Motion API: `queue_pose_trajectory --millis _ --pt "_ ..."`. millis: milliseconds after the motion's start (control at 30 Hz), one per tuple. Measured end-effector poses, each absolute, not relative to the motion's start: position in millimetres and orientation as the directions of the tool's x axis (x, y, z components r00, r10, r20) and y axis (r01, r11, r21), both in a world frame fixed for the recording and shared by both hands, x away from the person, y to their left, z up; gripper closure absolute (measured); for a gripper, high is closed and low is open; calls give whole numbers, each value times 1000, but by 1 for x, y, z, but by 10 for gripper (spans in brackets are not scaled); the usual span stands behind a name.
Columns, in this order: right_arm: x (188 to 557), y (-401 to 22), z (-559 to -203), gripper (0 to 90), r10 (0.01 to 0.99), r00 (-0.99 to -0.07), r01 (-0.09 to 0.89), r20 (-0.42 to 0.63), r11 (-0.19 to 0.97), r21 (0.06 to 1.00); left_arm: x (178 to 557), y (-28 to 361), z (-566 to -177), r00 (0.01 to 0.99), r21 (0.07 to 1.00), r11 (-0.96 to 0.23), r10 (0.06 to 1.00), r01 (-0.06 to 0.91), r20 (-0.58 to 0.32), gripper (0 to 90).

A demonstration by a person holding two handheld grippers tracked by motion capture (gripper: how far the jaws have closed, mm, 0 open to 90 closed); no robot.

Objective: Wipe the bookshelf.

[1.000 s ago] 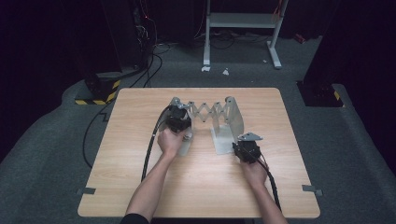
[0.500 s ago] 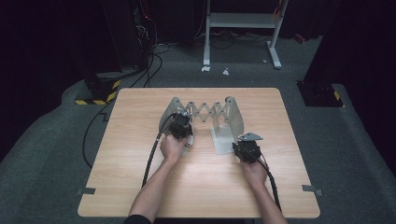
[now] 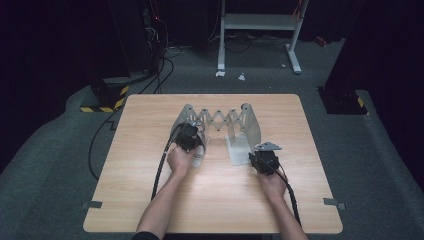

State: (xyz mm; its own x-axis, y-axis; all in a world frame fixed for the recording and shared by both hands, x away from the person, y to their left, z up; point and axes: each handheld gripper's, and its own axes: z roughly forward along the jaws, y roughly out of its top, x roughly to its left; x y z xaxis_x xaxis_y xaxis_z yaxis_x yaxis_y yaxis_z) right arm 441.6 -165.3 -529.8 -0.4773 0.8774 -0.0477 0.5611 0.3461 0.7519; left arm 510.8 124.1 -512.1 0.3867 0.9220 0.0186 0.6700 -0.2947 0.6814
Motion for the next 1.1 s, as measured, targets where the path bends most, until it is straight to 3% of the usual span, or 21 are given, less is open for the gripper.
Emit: queue_pose_trajectory --millis 233,467,1100 --pt "442 -165 -530 761 878 -477 561 -48 346 752 503 114 -512 439 683 -337 898 648 26 803" --pt "442 -165 -530 761 877 -477 561 -48 346 752 507 125 -512 397 681 -307 917 665 26 804" --pt "441 -165 -530 761 877 -477 560 -51 349 752 493 130 -514 416 683 -329 909 653 40 805"
